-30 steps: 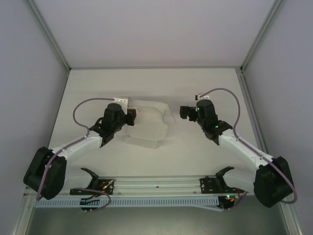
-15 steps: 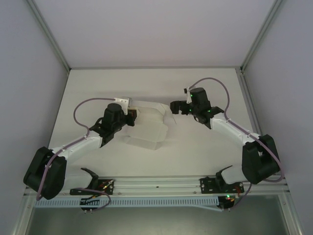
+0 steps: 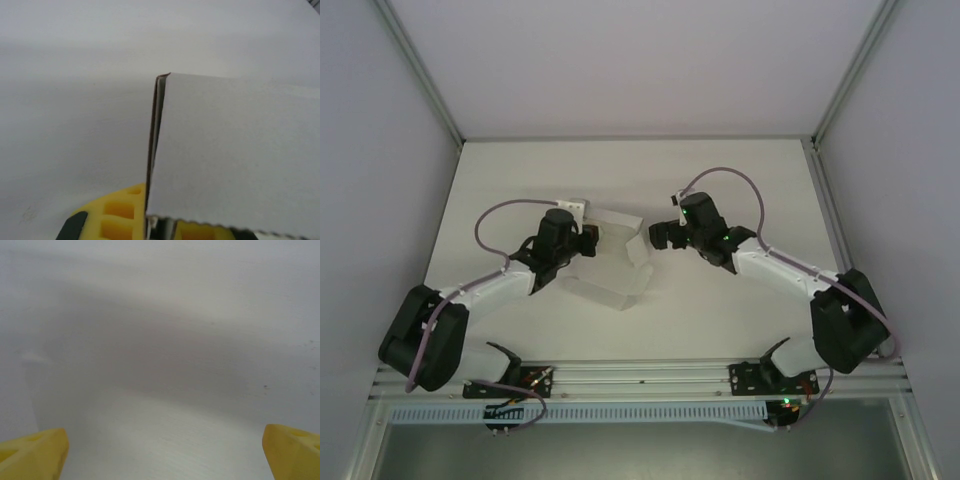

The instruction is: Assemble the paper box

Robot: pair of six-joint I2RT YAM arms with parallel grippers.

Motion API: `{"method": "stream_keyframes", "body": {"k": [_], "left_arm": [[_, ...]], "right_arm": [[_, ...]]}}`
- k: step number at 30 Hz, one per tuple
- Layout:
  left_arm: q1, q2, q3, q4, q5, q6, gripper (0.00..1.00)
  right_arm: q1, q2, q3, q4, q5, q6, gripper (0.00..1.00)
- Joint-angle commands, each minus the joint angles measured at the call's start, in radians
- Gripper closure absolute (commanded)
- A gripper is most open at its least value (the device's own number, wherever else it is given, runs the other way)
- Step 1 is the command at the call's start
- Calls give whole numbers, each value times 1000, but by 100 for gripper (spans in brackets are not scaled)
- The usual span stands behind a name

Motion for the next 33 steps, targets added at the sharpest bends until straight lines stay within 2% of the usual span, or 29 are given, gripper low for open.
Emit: {"method": "stream_keyframes", "body": {"k": [1,4,10,15,18,22,29,33], "left_arm": [[-6,2,34,20,11,-31,100],[-6,2,39,10,11,-44,100],[-5,9,44,-7,-2,-57,100],[-7,4,47,-26,-3,-67,100],[-5,-3,46,-30,-3,-73,100],[-5,-9,44,-49,-31,-61,100],[2,-15,35,-67,-49,-59,100],[5,-25,33,-68,-43,-50,100]], "right_arm": [[63,45,47,3,289,113,0],[108,80,91,-69,521,214,0],[195,185,200,-182,745,372,0],[253,333,396,-441,940,506,0],[257,403,478,-532,943,527,0],[250,374,436,-468,923,481,0],[182,172,210,-192,706,292,0],[113,57,108,-126,557,223,0]]}}
